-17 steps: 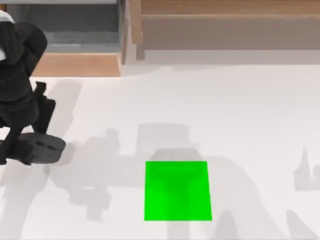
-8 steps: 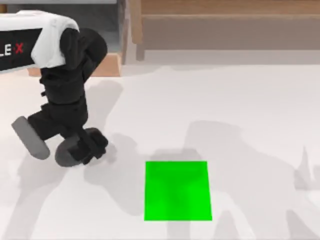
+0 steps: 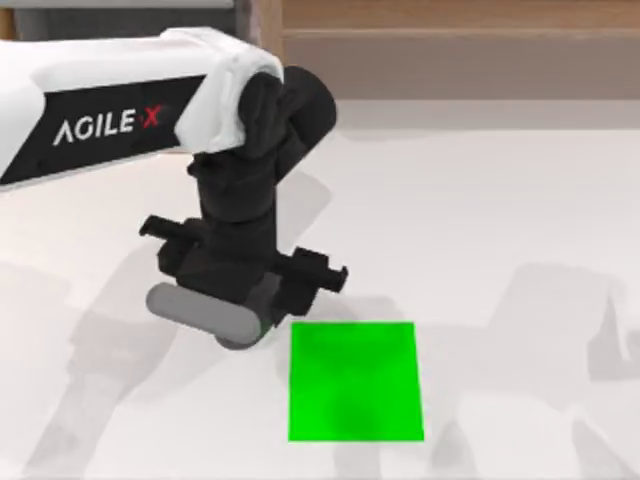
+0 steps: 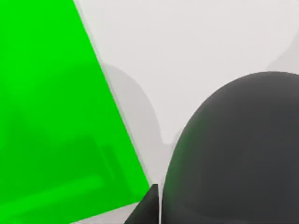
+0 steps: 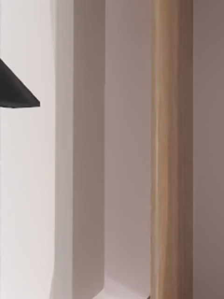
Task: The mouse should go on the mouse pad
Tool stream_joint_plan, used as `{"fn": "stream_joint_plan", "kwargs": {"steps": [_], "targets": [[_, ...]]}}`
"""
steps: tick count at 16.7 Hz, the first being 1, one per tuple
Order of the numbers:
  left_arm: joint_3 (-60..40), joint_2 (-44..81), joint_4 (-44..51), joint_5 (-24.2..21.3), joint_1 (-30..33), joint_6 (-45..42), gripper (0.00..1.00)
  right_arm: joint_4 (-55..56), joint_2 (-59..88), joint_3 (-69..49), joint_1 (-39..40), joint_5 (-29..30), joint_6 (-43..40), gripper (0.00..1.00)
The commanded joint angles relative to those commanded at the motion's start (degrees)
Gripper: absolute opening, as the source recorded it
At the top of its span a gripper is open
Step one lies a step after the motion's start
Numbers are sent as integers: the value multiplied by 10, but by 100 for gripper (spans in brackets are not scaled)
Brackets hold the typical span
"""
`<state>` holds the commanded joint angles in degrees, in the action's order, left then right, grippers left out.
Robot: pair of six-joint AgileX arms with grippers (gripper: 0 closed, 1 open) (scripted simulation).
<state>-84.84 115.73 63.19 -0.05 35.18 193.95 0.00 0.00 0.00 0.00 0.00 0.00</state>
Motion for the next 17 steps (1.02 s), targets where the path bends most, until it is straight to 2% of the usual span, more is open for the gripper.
{"fn": "stream_joint_plan", "kwargs": {"steps": [5,9,12,17], "targets": [[-38,12,13,-8,74,192,0,0,0,0,0,0,0,100],[-64,19,23,-14,120,293,0,0,0,0,0,0,0,100],[-78,23,28,-17,141,335,0,0,0,0,0,0,0,100],[-81,24,29,-17,146,344,0,0,0,0,0,0,0,100]]}}
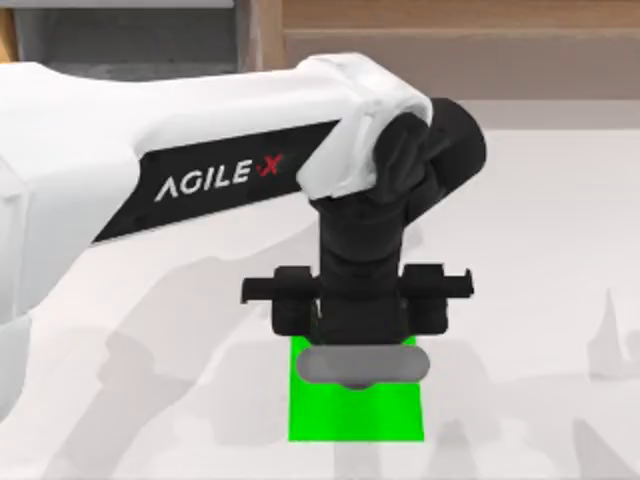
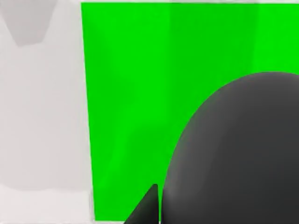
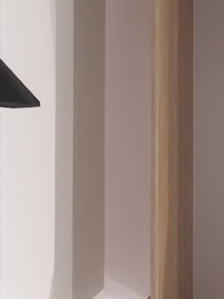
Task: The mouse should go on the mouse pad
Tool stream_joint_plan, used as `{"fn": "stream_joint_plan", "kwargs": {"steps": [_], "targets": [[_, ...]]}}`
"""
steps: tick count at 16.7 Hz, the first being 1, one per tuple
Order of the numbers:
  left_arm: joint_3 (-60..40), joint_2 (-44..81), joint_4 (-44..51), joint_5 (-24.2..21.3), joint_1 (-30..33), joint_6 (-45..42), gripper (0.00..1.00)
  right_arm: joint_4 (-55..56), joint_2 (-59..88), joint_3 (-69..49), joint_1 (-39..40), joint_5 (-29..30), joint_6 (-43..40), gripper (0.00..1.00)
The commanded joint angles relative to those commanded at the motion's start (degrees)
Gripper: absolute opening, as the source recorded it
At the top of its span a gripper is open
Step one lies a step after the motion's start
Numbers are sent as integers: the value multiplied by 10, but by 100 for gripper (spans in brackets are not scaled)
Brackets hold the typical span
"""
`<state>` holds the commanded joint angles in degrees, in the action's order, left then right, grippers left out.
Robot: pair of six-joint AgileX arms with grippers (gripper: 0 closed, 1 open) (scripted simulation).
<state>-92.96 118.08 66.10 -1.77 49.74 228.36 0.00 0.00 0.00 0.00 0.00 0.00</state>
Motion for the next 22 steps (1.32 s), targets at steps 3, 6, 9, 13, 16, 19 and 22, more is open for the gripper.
{"fn": "stream_joint_plan", "kwargs": {"steps": [3,6,9,13,16,19,22], "targets": [[1,-2,-1,0,-3,-2,0,0,0,0,0,0,0,100],[6,0,-7,0,-2,-2,0,0,0,0,0,0,0,100],[17,5,-24,0,-1,-4,0,0,0,0,0,0,0,100],[33,14,-46,0,-1,-3,0,0,0,0,0,0,0,100],[43,17,-63,-1,-1,-3,0,0,0,0,0,0,0,100],[52,21,-82,-1,0,-1,0,0,0,0,0,0,0,100],[61,29,-90,0,0,-1,0,0,0,0,0,0,0,100]]}}
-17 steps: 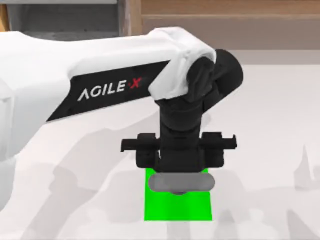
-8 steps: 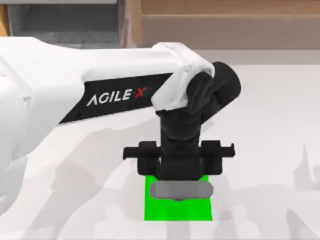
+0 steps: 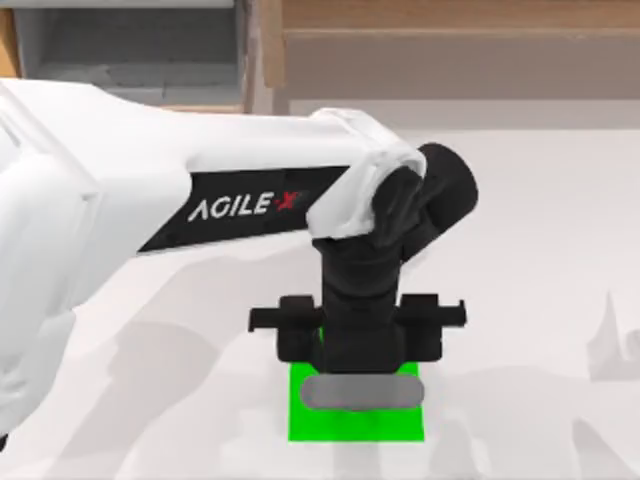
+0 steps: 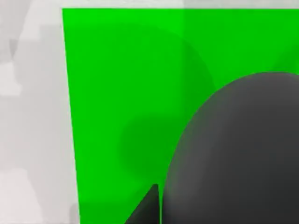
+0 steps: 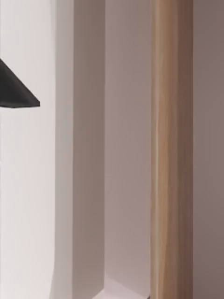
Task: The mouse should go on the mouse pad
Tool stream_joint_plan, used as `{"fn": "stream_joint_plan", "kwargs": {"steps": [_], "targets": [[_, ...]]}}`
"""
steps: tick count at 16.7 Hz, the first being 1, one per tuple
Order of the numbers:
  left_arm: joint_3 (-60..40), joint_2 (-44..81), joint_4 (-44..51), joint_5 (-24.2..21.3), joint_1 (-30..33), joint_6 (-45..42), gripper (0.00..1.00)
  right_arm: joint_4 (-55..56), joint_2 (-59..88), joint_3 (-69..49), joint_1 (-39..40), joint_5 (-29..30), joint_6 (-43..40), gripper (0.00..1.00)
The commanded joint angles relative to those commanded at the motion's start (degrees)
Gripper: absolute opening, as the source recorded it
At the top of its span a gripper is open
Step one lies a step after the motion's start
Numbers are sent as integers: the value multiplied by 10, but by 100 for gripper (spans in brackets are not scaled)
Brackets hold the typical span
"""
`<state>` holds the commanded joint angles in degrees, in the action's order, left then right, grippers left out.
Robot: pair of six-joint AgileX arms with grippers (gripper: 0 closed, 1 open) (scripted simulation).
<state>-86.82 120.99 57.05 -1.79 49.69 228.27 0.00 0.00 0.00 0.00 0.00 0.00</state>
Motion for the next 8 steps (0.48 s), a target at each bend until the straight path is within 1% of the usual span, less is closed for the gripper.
{"fn": "stream_joint_plan", "kwargs": {"steps": [3,8], "targets": [[0,0,0,0,0,0,0,0,0,0,0,0,0,100],[0,0,0,0,0,0,38,0,0,0,0,0,0,100]]}}
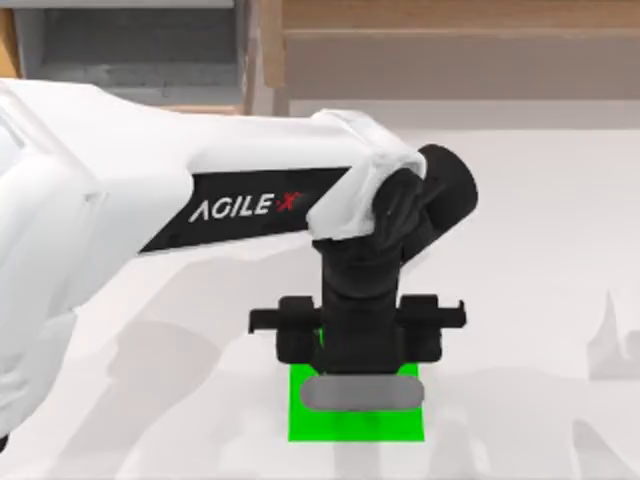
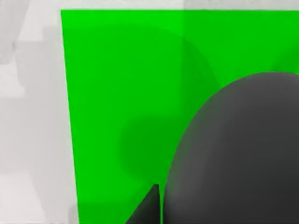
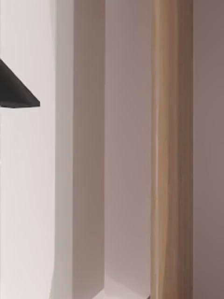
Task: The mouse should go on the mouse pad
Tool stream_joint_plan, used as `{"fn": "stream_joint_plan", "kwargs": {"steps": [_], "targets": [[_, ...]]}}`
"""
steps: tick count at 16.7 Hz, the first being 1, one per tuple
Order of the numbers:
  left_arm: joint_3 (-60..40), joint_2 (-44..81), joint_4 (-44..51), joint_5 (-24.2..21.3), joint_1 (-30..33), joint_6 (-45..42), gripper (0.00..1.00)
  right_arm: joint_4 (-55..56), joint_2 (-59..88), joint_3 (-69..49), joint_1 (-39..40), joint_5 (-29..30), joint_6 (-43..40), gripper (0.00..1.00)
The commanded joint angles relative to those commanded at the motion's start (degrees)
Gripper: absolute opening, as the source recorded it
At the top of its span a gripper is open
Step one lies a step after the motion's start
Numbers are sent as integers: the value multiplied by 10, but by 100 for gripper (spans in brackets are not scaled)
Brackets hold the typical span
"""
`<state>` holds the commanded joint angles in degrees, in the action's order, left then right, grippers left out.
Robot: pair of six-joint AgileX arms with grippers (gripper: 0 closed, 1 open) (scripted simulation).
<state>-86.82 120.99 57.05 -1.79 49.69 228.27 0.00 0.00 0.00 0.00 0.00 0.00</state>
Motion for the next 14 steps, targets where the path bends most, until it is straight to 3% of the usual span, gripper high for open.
{"fn": "stream_joint_plan", "kwargs": {"steps": [8,14], "targets": [[0,0,0,0,0,0,98,0,0,0,0,0,0,100],[0,0,0,0,0,0,100,0,0,0,0,0,0,100]]}}
